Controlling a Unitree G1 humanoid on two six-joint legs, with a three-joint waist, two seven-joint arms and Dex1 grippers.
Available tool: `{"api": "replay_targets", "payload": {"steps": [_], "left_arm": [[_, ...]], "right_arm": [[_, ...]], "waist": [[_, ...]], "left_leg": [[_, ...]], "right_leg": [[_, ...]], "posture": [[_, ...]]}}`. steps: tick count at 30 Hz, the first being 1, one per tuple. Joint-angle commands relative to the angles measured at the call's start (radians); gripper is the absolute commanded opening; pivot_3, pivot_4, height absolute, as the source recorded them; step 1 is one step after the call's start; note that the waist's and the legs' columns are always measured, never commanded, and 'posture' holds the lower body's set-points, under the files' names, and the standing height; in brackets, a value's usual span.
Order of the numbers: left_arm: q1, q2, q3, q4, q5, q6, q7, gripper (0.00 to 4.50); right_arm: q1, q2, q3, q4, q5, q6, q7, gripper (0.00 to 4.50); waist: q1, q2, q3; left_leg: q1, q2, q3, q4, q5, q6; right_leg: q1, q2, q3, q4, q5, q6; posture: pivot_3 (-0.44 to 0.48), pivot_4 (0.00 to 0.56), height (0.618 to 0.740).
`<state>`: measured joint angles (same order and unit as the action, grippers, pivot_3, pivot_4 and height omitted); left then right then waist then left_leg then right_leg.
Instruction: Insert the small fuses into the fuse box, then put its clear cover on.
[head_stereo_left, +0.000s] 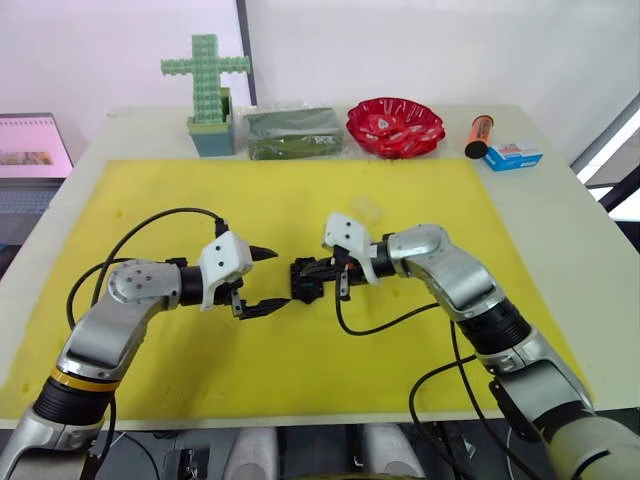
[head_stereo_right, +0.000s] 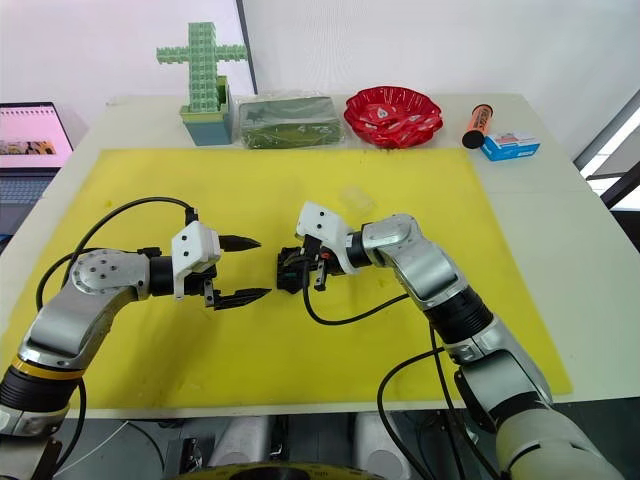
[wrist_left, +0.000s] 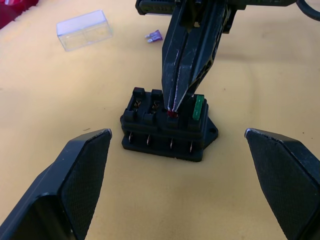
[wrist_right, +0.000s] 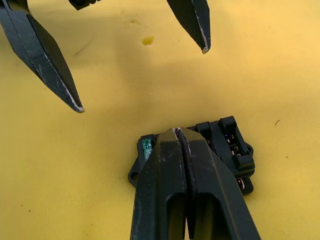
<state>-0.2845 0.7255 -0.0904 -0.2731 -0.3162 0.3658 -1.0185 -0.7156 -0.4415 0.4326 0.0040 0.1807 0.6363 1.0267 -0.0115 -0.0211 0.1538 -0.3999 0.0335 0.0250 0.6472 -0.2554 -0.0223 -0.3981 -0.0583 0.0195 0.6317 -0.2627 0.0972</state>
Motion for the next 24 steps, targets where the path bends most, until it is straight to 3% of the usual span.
{"api": "replay_targets", "payload": {"steps": [1,11,18,24], "left_arm": [[-0.015,0.003,0.028,-0.019,-0.012,-0.002,0.009,4.5],[-0.021,0.01,0.049,-0.026,-0.028,0.013,0.01,4.5],[-0.013,0.035,0.089,-0.041,-0.047,0.061,0.024,4.5],[0.001,0.081,0.146,-0.053,-0.079,0.173,0.054,4.5]], "right_arm": [[0.029,-0.01,0.043,0.078,-0.045,0.027,-0.005,0.04],[-0.009,-0.018,-0.113,-0.053,0.072,0.055,0.011,0.04],[-0.001,-0.117,-0.204,-0.21,0.133,0.135,0.003,0.04],[0.097,-0.248,-0.291,-0.297,0.147,0.144,-0.009,0.04]], "waist": [[0.0,0.0,0.0],[0.001,0.001,0.001],[0.0,0.001,0.001],[0.001,0.0,0.001]], "left_leg": [[0.001,0.0,0.0,0.0,0.0,0.0],[0.002,0.0,0.0,-0.001,0.0,0.0],[-0.007,0.0,0.0,0.0,0.0,0.0],[-0.008,0.0,0.0,0.0,0.0,0.0]], "right_leg": [[0.001,0.0,0.0,0.0,0.0,0.0],[0.002,0.0,0.0,0.0,-0.001,-0.002],[-0.008,-0.001,0.0,0.0,0.0,0.001],[-0.007,-0.001,0.0,-0.001,0.0,0.0]], "posture": [[0.0,0.15,0.74],[0.0,0.15,0.74],[0.0,0.15,0.74],[0.0,0.15,0.74]]}}
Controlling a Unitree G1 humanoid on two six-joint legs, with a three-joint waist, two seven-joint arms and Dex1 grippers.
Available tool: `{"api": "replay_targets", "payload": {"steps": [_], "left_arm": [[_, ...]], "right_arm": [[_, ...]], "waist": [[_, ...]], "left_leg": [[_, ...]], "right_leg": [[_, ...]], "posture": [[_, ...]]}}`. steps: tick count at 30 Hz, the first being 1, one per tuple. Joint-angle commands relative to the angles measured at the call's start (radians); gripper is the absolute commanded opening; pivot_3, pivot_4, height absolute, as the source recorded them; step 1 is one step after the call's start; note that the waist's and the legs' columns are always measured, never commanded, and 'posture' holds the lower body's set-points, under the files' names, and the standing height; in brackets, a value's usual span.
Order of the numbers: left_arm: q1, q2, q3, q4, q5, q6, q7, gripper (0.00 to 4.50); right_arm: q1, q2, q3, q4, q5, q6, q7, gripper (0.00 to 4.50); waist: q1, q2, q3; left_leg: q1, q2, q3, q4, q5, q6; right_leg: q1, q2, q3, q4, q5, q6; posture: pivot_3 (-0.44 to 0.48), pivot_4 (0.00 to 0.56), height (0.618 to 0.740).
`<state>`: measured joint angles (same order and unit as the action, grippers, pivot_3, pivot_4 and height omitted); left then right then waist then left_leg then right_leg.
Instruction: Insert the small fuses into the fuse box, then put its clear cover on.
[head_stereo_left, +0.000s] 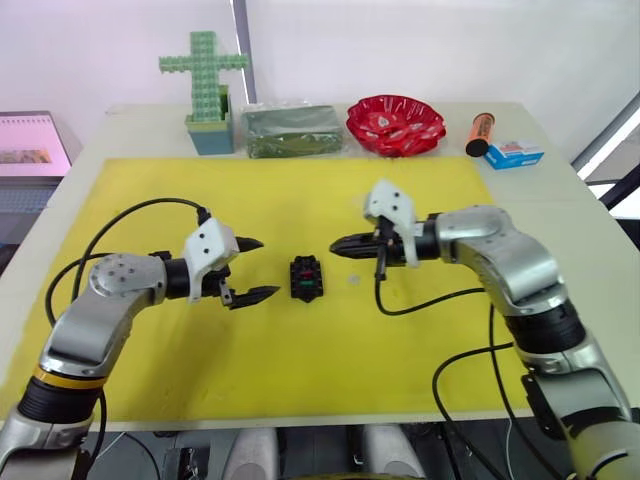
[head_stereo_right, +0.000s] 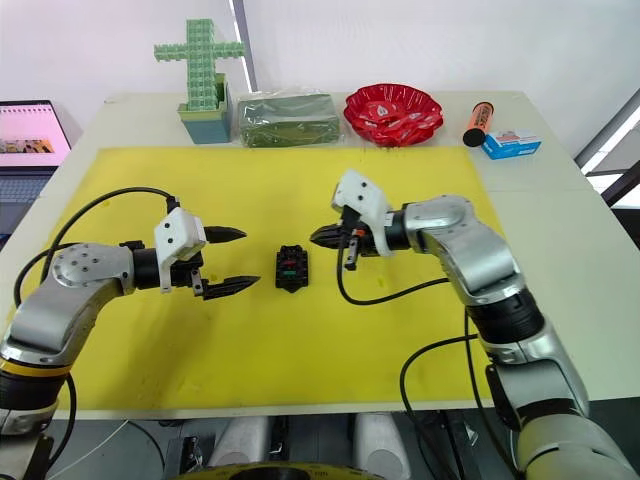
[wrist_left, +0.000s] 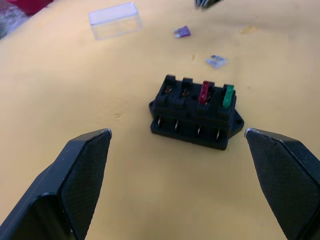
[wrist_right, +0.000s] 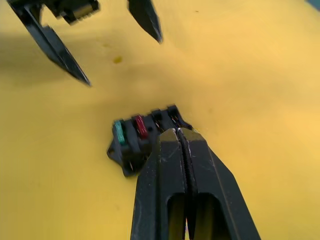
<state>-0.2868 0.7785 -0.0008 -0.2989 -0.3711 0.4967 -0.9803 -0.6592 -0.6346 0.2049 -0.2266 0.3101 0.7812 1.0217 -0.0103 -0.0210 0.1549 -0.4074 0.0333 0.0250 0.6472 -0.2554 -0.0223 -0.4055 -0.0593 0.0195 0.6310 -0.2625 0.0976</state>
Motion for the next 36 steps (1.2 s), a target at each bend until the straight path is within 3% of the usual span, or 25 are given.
{"api": "replay_targets", "payload": {"steps": [1,2,5,16,28,36], "left_arm": [[0.009,0.039,0.064,-0.022,-0.025,0.056,0.018,4.5],[0.019,0.051,0.075,-0.013,-0.026,0.054,0.009,4.5],[0.046,0.091,0.099,0.007,-0.027,0.057,-0.012,4.5],[0.005,0.175,0.128,0.109,-0.03,0.056,-0.066,4.5],[-0.07,0.15,0.092,0.141,-0.031,0.04,-0.078,4.5],[-0.111,0.07,0.03,0.084,-0.057,0.032,-0.098,4.5]], "right_arm": [[0.064,-0.081,-0.08,-0.08,0.021,-0.002,-0.003,0.04],[0.086,-0.101,-0.09,-0.097,0.023,-0.002,-0.006,0.04],[0.162,-0.179,-0.134,-0.134,0.024,-0.02,0.003,0.62],[0.378,-0.289,-0.293,-0.156,0.049,-0.049,-0.028,4.47],[0.333,-0.267,-0.283,-0.16,0.097,0.018,-0.08,4.47],[0.094,-0.154,-0.144,-0.004,0.209,0.302,-0.067,4.47]], "waist": [[0.0,0.0,0.0],[-0.001,0.0,0.0],[-0.001,0.0,0.0],[0.0,-0.001,0.0],[0.0,-0.001,0.001],[-0.002,-0.001,0.001]], "left_leg": [[0.0,0.0,0.0,0.0,0.0,0.0],[0.0,0.0,0.0,0.0,0.0,0.0],[0.0,0.0,0.0,0.0,0.0,0.0],[0.0,0.0,0.001,0.0,0.0,0.0],[0.0,0.0,0.001,0.0,0.0,0.0],[0.0,0.0,0.001,0.0,0.0,0.0]], "right_leg": [[0.0,0.0,0.0,0.0,0.0,0.0],[0.0,0.0,0.0,0.0,0.0,0.0],[0.0,0.0,0.0,0.0,0.0,0.0],[0.0,-0.001,0.0,-0.001,-0.002,-0.003],[0.0,-0.001,0.0,-0.001,-0.002,-0.003],[0.0,0.0,0.0,0.0,-0.001,-0.002]], "posture": [[0.0,0.15,0.74],[0.0,0.15,0.74],[0.0,0.15,0.74],[0.0,0.15,0.74],[0.0,0.15,0.74],[0.0,0.15,0.74]]}}
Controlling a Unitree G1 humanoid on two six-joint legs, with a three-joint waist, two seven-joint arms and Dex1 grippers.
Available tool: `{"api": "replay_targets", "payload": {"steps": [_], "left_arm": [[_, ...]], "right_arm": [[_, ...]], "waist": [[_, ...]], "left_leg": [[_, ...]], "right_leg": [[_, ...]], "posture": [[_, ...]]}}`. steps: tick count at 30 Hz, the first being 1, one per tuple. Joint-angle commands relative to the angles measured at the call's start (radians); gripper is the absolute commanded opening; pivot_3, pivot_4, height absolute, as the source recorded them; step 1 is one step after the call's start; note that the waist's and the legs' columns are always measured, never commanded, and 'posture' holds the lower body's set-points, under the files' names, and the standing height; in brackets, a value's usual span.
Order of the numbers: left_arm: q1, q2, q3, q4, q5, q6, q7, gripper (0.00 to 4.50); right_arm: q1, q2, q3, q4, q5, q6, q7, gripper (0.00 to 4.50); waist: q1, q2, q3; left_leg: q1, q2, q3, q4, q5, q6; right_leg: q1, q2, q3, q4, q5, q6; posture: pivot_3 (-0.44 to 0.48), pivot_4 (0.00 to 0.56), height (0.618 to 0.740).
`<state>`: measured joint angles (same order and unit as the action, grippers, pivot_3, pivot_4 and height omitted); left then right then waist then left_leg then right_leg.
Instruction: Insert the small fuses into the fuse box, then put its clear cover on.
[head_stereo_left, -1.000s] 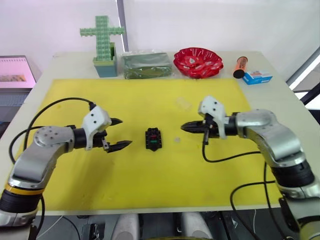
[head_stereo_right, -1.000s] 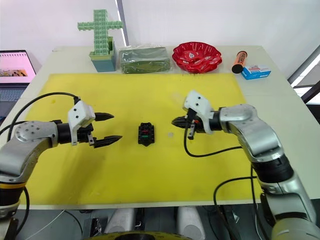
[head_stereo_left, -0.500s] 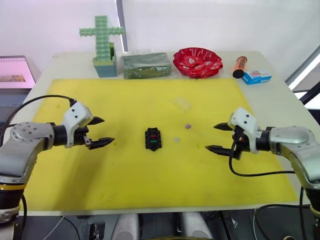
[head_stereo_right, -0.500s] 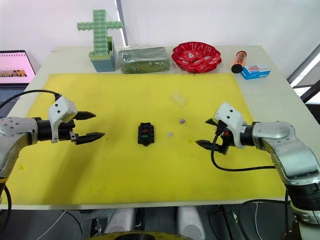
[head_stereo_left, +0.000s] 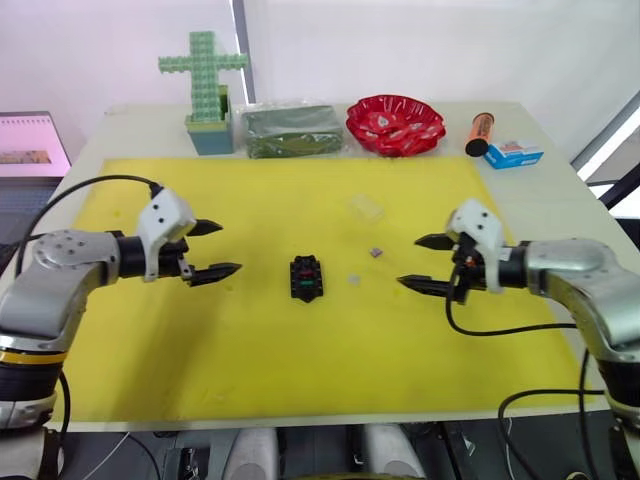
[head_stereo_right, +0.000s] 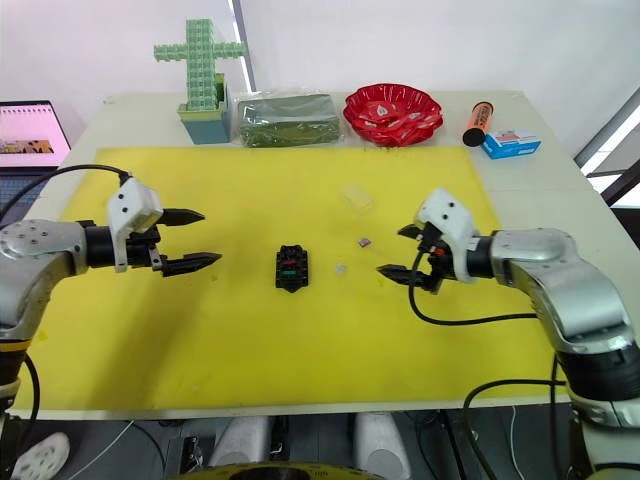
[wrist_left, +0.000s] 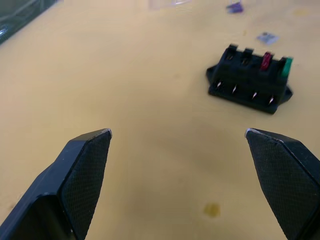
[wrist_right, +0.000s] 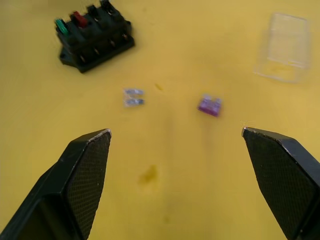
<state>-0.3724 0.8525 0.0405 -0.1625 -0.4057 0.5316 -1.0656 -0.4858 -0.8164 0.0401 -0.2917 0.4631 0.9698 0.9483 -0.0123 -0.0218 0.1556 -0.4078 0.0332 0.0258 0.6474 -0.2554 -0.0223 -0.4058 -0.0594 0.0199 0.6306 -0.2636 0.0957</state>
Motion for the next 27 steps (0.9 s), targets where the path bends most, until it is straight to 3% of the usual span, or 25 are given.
{"api": "replay_targets", "payload": {"steps": [1,6,11,27], "left_arm": [[-0.028,-0.009,-0.017,-0.057,-0.022,-0.002,-0.016,4.5],[-0.043,-0.026,-0.035,-0.058,-0.018,-0.012,-0.018,4.5],[-0.028,-0.046,-0.054,-0.068,-0.009,-0.029,-0.017,4.5],[0.042,-0.073,-0.053,-0.165,-0.02,-0.008,0.038,4.5]], "right_arm": [[-0.109,0.039,0.036,0.09,0.072,0.154,0.015,4.47],[-0.208,0.083,0.102,0.228,0.114,0.261,0.055,4.47],[-0.282,0.119,0.168,0.329,0.1,0.268,0.072,2.88],[-0.406,0.21,0.289,0.586,0.026,0.189,0.172,2.88]], "waist": [[0.0,0.0,0.0],[0.002,0.0,0.0],[0.0,0.0,0.0],[-0.001,0.0,0.0]], "left_leg": [[0.0,0.0,0.0,0.0,0.0,0.0],[0.0,0.0,-0.001,0.0,0.0,0.0],[0.0,0.0,0.0,0.0,0.0,0.0],[0.0,0.0,0.0,0.0,0.0,0.0]], "right_leg": [[0.0,0.0,0.0,0.0,0.001,0.002],[0.0,0.0,0.0,0.0,0.001,0.002],[0.0,0.0,0.0,0.0,0.001,0.002],[-0.001,0.001,0.0,0.001,0.001,0.002]], "posture": [[0.0,0.15,0.74],[0.0,0.15,0.74],[0.0,0.15,0.74],[0.0,0.15,0.74]]}}
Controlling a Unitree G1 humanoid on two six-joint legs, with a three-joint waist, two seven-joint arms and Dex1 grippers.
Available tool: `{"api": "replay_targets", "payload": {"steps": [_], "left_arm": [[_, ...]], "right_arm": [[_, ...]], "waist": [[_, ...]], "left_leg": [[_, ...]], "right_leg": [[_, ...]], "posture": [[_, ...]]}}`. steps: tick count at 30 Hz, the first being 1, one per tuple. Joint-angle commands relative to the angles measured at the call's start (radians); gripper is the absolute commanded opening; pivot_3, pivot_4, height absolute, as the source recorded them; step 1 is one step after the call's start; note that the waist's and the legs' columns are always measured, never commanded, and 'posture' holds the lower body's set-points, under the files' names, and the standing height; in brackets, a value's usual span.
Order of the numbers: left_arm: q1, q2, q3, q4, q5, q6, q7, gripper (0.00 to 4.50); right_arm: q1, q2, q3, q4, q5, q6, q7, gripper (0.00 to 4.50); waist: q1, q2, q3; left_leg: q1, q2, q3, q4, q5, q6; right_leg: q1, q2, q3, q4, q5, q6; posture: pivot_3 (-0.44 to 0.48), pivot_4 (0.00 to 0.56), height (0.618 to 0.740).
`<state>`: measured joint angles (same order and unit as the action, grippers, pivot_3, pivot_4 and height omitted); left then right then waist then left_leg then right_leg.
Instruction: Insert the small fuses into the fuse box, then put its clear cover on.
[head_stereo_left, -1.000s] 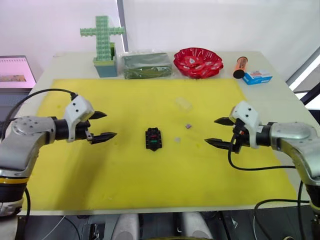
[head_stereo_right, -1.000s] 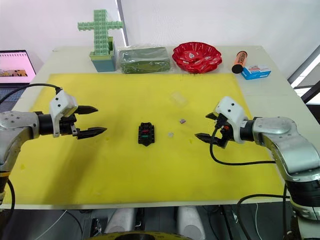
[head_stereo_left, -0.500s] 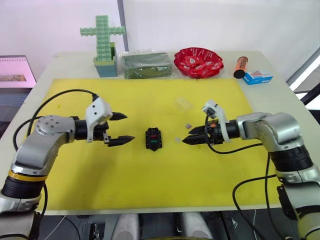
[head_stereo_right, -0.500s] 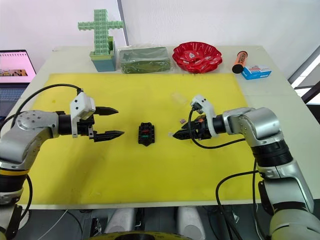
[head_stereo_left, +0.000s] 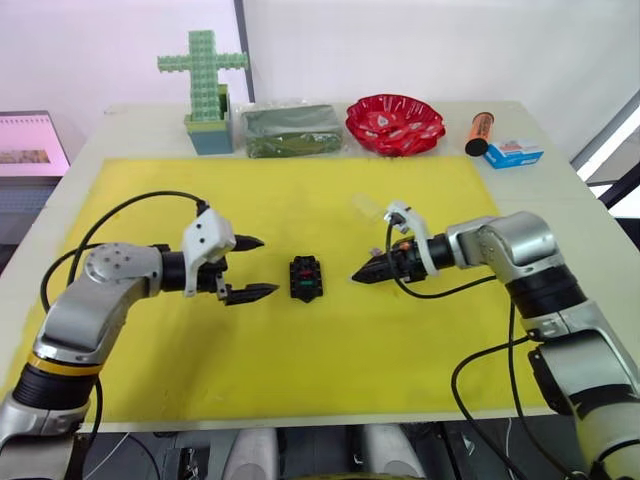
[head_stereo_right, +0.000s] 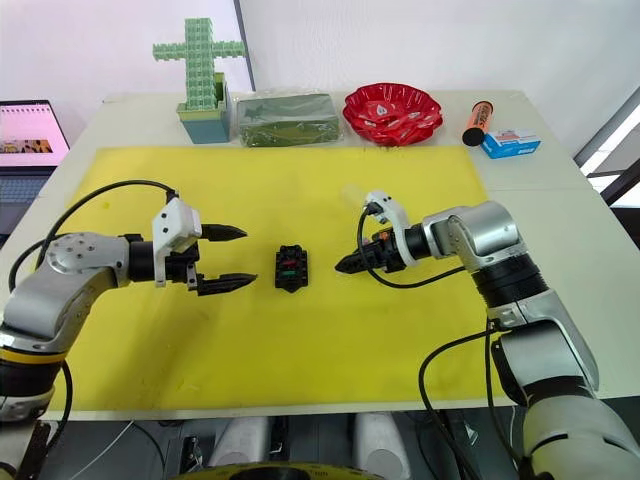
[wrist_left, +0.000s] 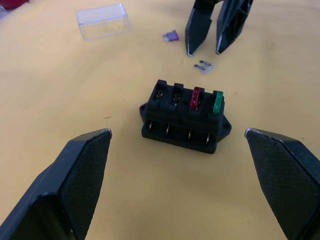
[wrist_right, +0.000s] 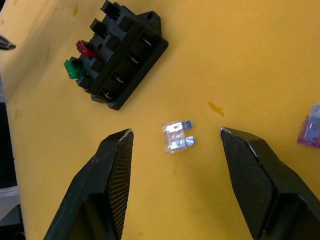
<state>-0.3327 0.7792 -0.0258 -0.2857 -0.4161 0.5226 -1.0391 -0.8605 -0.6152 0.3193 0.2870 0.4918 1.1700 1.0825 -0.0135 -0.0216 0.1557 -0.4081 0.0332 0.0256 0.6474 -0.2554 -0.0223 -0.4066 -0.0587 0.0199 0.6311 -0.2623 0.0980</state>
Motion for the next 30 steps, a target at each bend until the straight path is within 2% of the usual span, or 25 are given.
{"api": "replay_targets", "payload": {"steps": [1,10,22,25,26,30], "left_arm": [[0.007,0.0,0.014,-0.044,-0.01,-0.001,0.014,4.5],[0.03,-0.002,0.012,-0.068,-0.006,-0.005,0.037,4.5],[0.054,-0.003,0.007,-0.081,0.007,-0.021,0.059,4.5],[0.054,-0.005,0.005,-0.081,0.009,-0.022,0.061,4.5],[0.054,-0.005,0.004,-0.079,0.011,-0.024,0.061,4.5],[0.051,-0.01,0.001,-0.073,0.015,-0.028,0.063,4.5]], "right_arm": [[-0.035,0.013,0.015,0.013,-0.003,-0.012,0.049,2.88],[-0.041,0.034,0.091,0.055,-0.033,-0.017,0.132,2.88],[-0.089,0.069,0.098,0.228,-0.105,-0.068,0.198,2.88],[-0.099,0.07,0.103,0.252,-0.124,-0.089,0.218,2.37],[-0.102,0.071,0.103,0.259,-0.129,-0.093,0.222,2.06],[-0.107,0.075,0.107,0.273,-0.152,-0.111,0.234,2.06]], "waist": [[0.0,0.0,0.0],[0.0,0.0,0.0],[0.0,0.0,0.0],[0.0,0.0,0.0],[0.001,0.0,0.0],[0.001,0.0,0.0]], "left_leg": [[0.0,0.0,0.0,0.0,0.0,0.0],[0.0,0.0,0.0,0.0,0.0,0.0],[0.0,0.0,0.0,0.0,0.0,0.0],[0.001,0.0,0.0,0.0,0.0,0.0],[0.001,0.0,0.0,0.0,0.0,0.0],[0.0,0.0,0.0,0.0,0.0,0.0]], "right_leg": [[0.0,0.0,0.0,0.0,0.0,0.0],[0.0,0.0,0.0,0.0,0.0,0.0],[0.0,0.0,0.0,0.0,0.0,0.0],[0.0,0.0,0.0,0.001,0.0,0.0],[0.0,0.0,0.0,0.001,0.0,0.0],[0.0,0.0,0.0,0.001,0.0,0.0]], "posture": [[0.0,0.15,0.74],[0.0,0.15,0.74],[0.0,0.15,0.74],[0.0,0.15,0.74],[0.0,0.15,0.74],[0.0,0.15,0.74]]}}
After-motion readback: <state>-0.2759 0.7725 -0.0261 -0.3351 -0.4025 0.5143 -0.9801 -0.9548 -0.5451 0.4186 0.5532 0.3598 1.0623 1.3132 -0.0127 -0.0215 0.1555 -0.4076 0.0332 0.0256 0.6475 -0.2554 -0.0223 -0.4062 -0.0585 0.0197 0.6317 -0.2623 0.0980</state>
